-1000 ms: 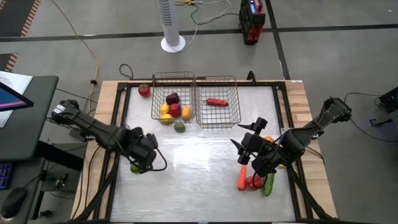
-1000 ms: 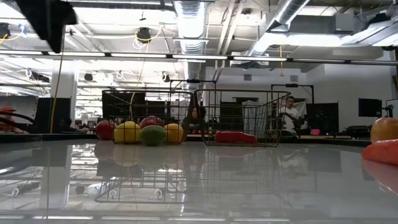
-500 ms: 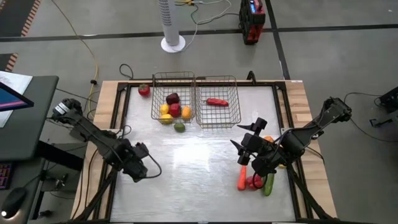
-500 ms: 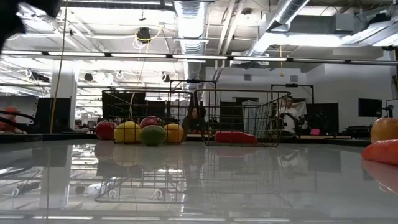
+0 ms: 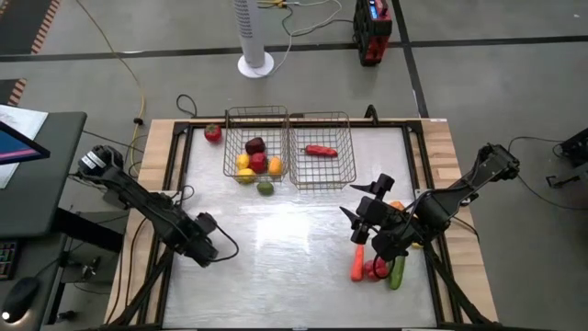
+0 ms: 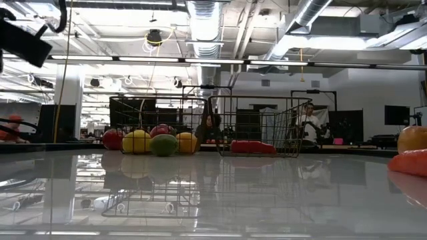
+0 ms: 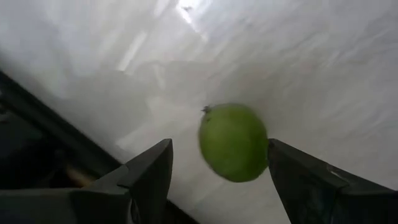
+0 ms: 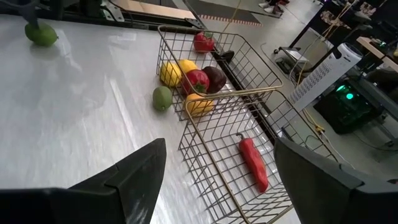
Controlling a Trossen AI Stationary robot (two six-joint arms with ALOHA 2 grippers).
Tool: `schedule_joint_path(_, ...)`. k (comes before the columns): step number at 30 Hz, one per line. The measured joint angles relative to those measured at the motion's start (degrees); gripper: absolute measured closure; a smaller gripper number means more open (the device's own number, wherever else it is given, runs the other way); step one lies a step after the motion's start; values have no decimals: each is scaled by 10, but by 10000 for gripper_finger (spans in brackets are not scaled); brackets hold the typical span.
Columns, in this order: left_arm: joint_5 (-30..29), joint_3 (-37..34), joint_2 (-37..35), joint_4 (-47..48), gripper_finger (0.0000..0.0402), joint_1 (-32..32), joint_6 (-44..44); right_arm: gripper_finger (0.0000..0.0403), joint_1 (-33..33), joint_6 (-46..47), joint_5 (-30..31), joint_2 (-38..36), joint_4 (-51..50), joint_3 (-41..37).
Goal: Sort produce into baskets
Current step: Put the bottom lime into the left wire basket
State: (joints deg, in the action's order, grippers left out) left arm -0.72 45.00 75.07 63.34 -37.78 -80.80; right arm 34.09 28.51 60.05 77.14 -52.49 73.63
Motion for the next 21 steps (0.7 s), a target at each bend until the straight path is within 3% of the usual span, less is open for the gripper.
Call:
schedule_joint_path(11,57,-64,0,-81,157,-1,4,79,0,0,0,0,0,0)
schedule_joint_path(16,46,-71,0,-95,161,-1,7,79,0,0,0,0,0,0)
schedule_joint_path(21,32,-71,0,-106,196,-1,19,79,-1,0,0,0,1,0)
